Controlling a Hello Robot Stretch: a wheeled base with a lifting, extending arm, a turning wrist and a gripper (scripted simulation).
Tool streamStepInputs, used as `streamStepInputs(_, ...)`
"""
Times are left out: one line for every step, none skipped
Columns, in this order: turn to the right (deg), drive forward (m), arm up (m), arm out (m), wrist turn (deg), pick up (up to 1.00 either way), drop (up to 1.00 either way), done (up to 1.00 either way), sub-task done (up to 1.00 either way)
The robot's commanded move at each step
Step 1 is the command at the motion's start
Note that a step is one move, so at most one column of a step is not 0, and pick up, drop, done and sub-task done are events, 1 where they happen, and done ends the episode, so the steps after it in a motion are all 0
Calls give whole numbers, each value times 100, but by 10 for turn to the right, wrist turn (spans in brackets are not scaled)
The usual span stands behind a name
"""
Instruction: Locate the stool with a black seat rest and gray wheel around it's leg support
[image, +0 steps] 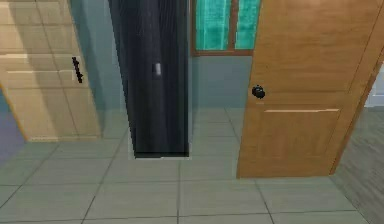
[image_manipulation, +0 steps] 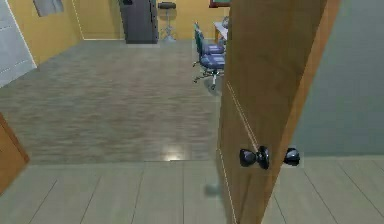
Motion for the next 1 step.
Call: streamStepInputs(450,0,0,0,0,0,0,0,0)
